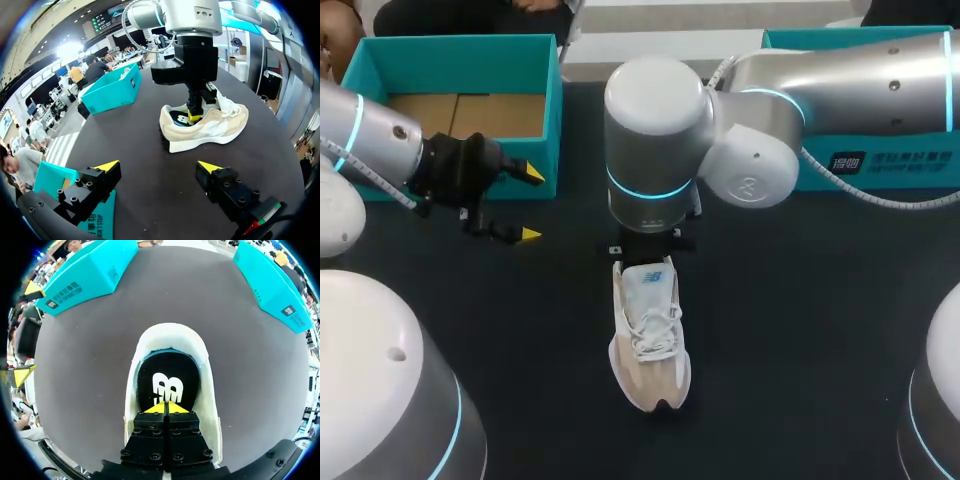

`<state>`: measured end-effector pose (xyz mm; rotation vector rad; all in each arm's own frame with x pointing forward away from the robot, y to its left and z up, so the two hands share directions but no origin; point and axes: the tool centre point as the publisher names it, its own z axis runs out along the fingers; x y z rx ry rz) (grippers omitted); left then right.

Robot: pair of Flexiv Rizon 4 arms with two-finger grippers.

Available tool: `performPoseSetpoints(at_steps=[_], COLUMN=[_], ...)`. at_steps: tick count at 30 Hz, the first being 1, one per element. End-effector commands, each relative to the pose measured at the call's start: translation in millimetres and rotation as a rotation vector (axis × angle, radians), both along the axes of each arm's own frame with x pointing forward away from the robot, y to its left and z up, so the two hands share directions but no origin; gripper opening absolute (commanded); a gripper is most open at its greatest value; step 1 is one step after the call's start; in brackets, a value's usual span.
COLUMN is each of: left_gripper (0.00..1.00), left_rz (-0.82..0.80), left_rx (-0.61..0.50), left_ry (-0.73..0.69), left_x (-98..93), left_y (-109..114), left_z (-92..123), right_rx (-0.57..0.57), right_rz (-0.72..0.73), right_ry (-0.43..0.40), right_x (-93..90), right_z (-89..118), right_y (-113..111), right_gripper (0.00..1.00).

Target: Take the shoe out of the shoebox, open the shoe tongue, remove and reinsert the insole, then place the shoe into the shoebox

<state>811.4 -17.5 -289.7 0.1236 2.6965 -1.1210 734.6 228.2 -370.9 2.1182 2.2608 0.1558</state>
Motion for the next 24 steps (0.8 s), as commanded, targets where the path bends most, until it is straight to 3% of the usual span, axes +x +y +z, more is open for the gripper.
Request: performPoseSetpoints(at_steps=[1, 5, 13, 24], left_gripper=[1.0, 1.0, 1.0, 1.0], left_rz=[0.001, 0.001, 0.001, 0.001], left_rx=[0.004, 0.004, 0.004, 0.004], left_ry=[0.0, 0.0, 0.0, 0.0], left_x=[-0.7, -0.7, -0.7, -0.7], left_y=[0, 0, 0, 0], left_z=[0, 0, 0, 0], right_rx=[-0.022, -0.045, -0.113, -0.1], right_rz=[0.018, 0.021, -0.009, -0.004], right_ry=[0.035, 0.041, -0.065, -0.149], right_x=[4.3, 2.1, 9.6, 42.3], right_z=[-21, -25, 5, -27], right_y=[5, 0, -6, 5], right_gripper=[0.0, 0.0, 0.0, 0.0])
